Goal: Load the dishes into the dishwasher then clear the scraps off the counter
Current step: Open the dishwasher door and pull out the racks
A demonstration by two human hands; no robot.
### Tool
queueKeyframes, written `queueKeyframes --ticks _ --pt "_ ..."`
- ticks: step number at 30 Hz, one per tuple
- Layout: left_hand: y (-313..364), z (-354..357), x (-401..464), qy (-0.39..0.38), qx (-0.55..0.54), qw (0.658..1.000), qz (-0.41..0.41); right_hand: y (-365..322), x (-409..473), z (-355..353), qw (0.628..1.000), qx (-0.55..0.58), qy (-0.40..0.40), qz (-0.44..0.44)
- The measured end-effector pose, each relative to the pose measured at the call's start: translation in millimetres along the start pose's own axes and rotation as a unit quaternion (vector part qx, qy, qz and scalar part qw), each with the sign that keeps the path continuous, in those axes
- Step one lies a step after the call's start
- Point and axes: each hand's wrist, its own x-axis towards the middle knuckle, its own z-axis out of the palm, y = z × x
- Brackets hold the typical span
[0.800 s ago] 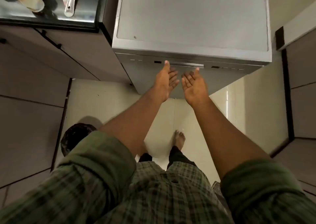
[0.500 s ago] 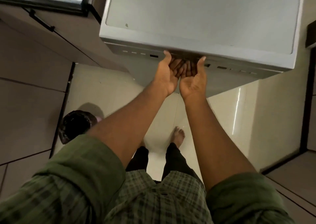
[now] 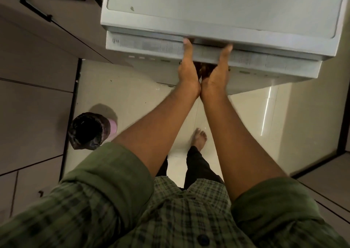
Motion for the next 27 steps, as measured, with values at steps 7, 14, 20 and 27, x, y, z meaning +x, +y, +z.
queueKeyframes --ticks 7,14,20,27 --pt "-39.7 -59.9 -27.7 0.067 0.176 0.982 0.025 30.7 -51.6 -54.9 0.994 -0.105 0.026 0.023" --pt "4.7 -91.7 -53.6 -0.062 0.558 0.827 -0.030 16.7 -86.3 -70.6 0.742 -0.642 -0.120 -0.154" --pt "35.9 -127.3 -66.0 -0.036 0.714 0.517 0.472 5.7 -64.6 -69.1 0.485 -0.810 -0.077 -0.322" --pt "28.8 -159.3 -48.7 -0.051 0.818 0.424 0.385 16.1 -77.2 -69.3 0.440 -0.847 -0.072 -0.289"
